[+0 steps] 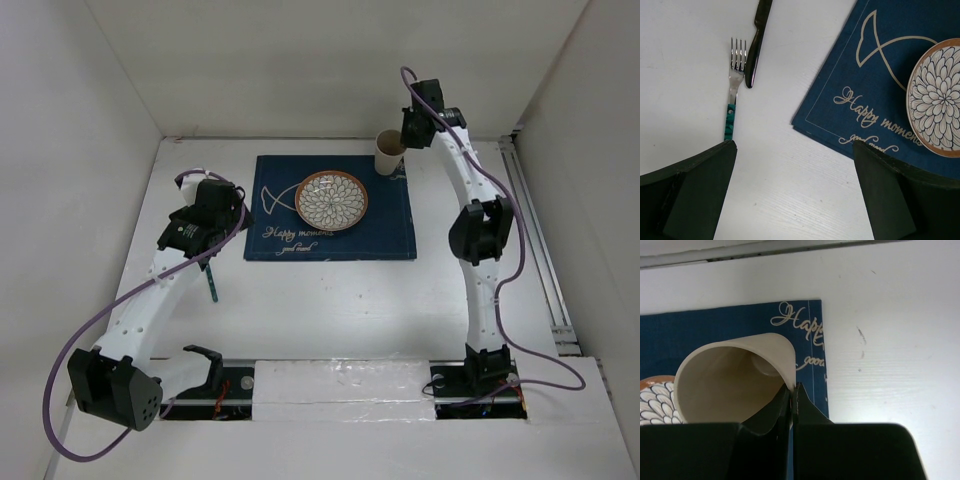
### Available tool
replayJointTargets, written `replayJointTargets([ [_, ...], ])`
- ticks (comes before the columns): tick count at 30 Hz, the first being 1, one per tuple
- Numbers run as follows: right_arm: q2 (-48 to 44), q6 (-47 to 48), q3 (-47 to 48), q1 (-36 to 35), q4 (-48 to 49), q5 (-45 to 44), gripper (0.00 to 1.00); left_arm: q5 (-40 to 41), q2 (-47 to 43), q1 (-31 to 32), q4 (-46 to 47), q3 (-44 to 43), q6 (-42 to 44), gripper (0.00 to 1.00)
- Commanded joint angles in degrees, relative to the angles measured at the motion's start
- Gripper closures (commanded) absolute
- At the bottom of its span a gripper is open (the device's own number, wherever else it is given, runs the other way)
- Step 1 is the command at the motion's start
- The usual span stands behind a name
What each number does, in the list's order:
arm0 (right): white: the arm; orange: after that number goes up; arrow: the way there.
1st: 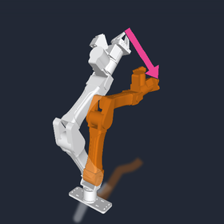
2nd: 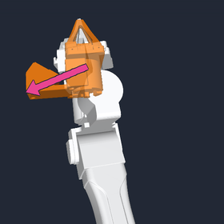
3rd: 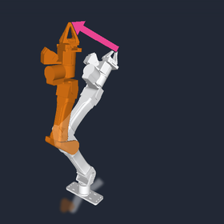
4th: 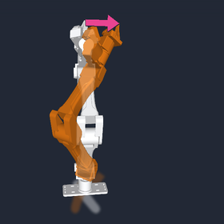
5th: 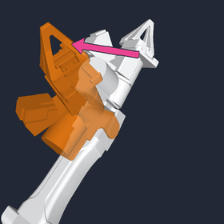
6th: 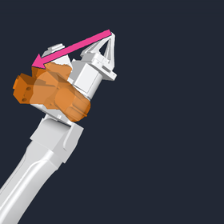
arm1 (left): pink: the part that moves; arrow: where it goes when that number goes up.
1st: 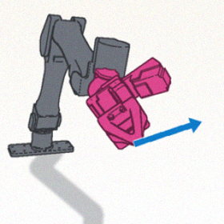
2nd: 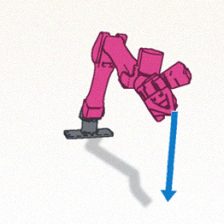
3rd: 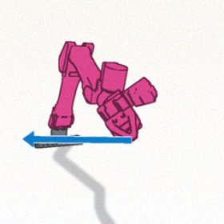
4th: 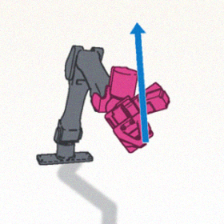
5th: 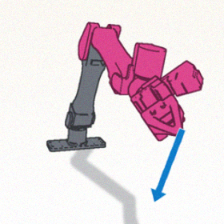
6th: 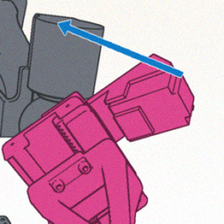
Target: Set the dinner table for one person
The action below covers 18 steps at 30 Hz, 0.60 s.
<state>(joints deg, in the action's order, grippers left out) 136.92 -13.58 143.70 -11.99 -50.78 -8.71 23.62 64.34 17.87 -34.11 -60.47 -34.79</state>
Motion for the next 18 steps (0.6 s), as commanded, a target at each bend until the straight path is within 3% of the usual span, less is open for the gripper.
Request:
replayJointTargets([
  [1,1.77,-1.53,3.6,-0.58,3.93,-0.95,1.0,0.82,-0.97,-0.2,-0.17,-1.76,0.6,0.0],
  [15,5.11,-1.53,2.29,-0.05,8.16,-1.92,1.0,0.82,-0.97,-0.2,-0.17,-1.76,1.21,0.0],
  [18,5.11,-1.53,2.29,-0.05,8.16,-0.7,0.87,1.34,-0.97,-0.2,-0.17,-1.76,1.21,0.0],
])
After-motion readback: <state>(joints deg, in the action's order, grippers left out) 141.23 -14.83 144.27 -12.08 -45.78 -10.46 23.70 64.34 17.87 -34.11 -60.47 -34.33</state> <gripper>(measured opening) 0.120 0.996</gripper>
